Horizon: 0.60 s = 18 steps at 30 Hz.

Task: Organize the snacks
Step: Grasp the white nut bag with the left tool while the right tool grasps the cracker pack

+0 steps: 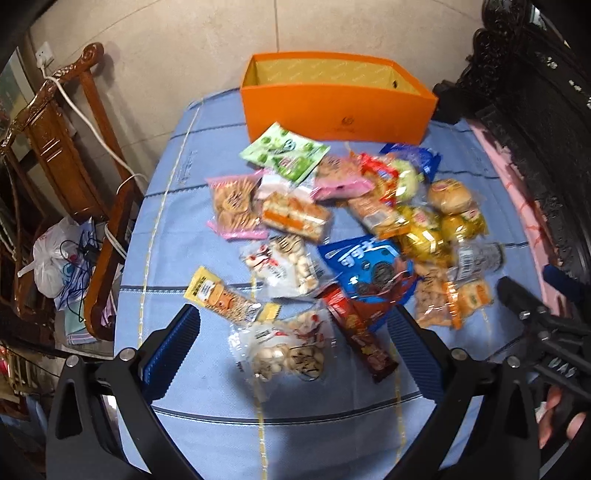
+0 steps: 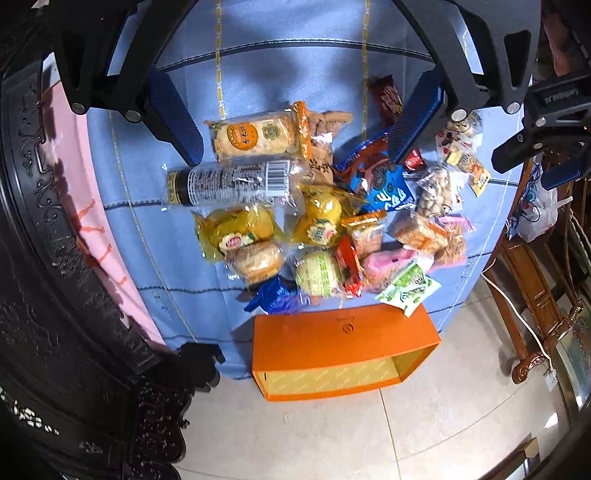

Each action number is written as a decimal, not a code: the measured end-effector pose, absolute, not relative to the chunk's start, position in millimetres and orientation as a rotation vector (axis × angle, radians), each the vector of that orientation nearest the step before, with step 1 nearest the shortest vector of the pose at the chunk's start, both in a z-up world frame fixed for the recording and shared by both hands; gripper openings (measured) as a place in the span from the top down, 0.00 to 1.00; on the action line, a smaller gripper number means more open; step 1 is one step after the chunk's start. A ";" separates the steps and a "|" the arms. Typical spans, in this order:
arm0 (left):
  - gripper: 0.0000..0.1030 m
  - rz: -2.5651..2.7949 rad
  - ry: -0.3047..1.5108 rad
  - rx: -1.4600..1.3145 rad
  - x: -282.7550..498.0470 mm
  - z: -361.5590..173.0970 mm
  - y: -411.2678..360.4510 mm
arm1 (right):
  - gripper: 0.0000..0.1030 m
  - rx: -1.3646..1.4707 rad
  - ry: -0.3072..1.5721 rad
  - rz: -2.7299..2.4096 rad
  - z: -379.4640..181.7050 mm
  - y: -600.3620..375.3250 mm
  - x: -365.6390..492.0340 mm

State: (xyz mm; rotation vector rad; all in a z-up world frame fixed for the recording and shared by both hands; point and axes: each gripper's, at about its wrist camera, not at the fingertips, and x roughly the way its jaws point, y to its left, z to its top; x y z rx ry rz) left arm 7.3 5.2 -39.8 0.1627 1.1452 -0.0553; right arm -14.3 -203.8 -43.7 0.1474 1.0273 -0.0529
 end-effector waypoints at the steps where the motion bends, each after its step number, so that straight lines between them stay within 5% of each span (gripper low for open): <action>1: 0.04 -0.058 1.147 0.166 8.7 -44.4 8.4 | 0.03 0.151 1.029 -0.049 -47.3 -206.5 -14.4; 18: 0.04 -0.113 1.256 0.189 15.9 -128.5 31.4 | 0.03 0.155 1.113 -0.010 -116.2 -219.7 -22.2</action>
